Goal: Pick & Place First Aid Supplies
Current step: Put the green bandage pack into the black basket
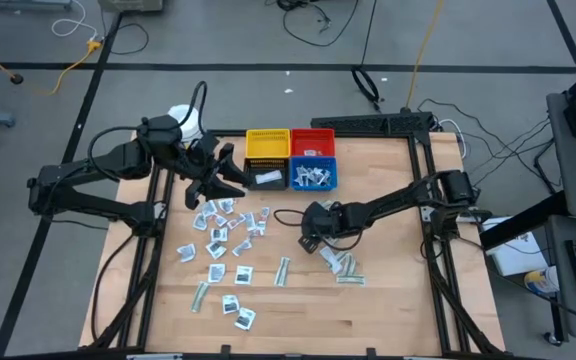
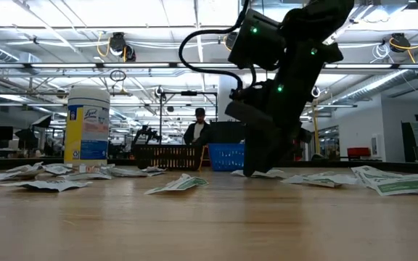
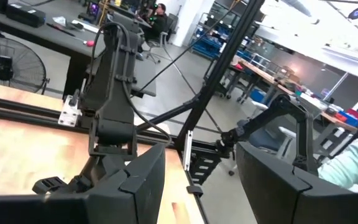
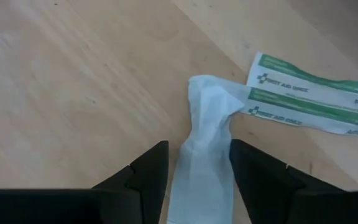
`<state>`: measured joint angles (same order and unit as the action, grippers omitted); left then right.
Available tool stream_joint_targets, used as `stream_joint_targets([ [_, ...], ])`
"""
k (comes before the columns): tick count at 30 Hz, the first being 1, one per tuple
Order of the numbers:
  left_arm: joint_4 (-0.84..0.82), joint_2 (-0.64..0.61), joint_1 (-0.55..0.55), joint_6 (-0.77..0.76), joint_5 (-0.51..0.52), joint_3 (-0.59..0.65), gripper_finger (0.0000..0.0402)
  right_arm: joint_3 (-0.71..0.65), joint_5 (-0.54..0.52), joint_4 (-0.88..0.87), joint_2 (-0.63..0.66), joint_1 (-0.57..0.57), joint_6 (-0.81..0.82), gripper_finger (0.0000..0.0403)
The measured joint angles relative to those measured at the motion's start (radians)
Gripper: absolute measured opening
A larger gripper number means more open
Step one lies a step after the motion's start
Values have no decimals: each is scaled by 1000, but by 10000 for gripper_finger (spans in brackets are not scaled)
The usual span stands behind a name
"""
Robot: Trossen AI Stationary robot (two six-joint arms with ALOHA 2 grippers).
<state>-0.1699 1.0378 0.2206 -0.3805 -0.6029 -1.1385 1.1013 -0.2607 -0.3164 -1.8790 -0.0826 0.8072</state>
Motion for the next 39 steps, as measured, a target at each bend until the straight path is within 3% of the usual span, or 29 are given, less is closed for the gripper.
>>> stream_joint_targets([
  [3,0,0,-1,1,0,0,200,-1,-10,-8,-1,-6,-11,131],
  [9,0,0,-3,12,0,0,200,-2,13,-3,3,-6,21,14],
  [15,1,0,-3,51,2,0,200,-5,102,-29,88,-11,-5,4],
  [25,22,0,2,105,125,0,200,-2,57,14,420,15,-282,1],
  [29,62,10,2,146,181,0,200,-1,54,122,501,40,-394,1],
  [34,112,31,2,176,185,0,200,0,81,381,549,63,-539,1],
  [39,156,60,2,164,189,0,200,0,110,578,556,71,-570,0],
])
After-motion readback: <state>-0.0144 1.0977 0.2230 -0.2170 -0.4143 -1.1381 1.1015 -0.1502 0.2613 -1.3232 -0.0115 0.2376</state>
